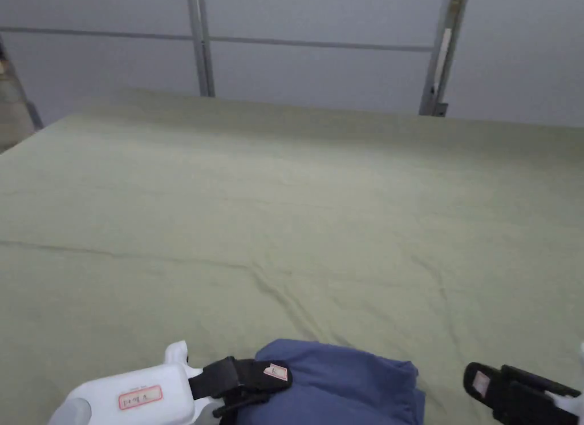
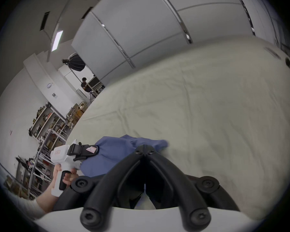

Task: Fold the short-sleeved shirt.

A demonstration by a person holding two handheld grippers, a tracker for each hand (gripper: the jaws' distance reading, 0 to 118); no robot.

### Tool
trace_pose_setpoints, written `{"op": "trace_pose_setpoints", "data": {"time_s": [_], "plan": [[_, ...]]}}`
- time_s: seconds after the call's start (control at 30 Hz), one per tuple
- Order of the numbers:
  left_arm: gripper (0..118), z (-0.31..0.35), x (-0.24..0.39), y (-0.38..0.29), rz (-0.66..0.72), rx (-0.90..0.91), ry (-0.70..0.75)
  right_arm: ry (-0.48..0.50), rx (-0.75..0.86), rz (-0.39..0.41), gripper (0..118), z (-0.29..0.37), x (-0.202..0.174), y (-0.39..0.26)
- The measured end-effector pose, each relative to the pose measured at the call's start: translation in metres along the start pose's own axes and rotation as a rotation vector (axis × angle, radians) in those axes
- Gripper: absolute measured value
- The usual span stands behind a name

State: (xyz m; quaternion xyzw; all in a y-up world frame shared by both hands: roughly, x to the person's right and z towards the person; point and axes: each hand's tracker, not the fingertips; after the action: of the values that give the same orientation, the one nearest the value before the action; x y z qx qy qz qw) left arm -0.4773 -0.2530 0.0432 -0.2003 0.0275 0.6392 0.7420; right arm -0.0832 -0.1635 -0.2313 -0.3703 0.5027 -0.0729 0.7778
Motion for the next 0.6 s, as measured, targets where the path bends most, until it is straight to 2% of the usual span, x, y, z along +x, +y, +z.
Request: {"op": "trace_pose_setpoints", "data": {"time_s": [0.03, 0.1, 0.27, 0.37, 0.47, 0.5, 0.53, 0.57, 0.6], "plan": [[32, 0.025, -0.003, 0.023, 0.003, 0.034, 0.024, 0.019, -0.005, 0.035, 2, -0.005, -0.007, 0.005], [32, 0.077, 0.000, 0.057, -0.033, 0.130, 0.056, -0.007, -0.021, 0.073, 2, -0.019, -0.029, 0.013], [32, 0.188, 0.001, 0.132, -0.154, 0.327, 0.252, 0.019, -0.046, 0.037, 2, -0.056, -0.052, 0.011], [32, 0.217, -0.013, 0.169, -0.181, 0.377, 0.436, 0.014, -0.068, 0.049, 2, -0.080, -0.061, 0.009], [35, 0.218, -0.030, 0.177, -0.139, 0.402, 0.547, -0.002, -0.084, 0.085, 2, -0.095, -0.068, 0.015], [43, 0.215, -0.032, 0.178, -0.134, 0.423, 0.592, 0.004, -0.083, 0.085, 2, -0.098, -0.068, 0.016], [78, 0.212, -0.029, 0.175, -0.150, 0.458, 0.669, 0.012, -0.084, 0.081, 2, -0.100, -0.067, 0.018], [103, 0.209, -0.022, 0.168, -0.184, 0.491, 0.734, 0.018, -0.085, 0.079, 2, -0.100, -0.067, 0.020], [116, 0.207, -0.011, 0.159, -0.238, 0.531, 0.773, 0.018, -0.082, 0.082, 2, -0.099, -0.066, 0.022]]}}
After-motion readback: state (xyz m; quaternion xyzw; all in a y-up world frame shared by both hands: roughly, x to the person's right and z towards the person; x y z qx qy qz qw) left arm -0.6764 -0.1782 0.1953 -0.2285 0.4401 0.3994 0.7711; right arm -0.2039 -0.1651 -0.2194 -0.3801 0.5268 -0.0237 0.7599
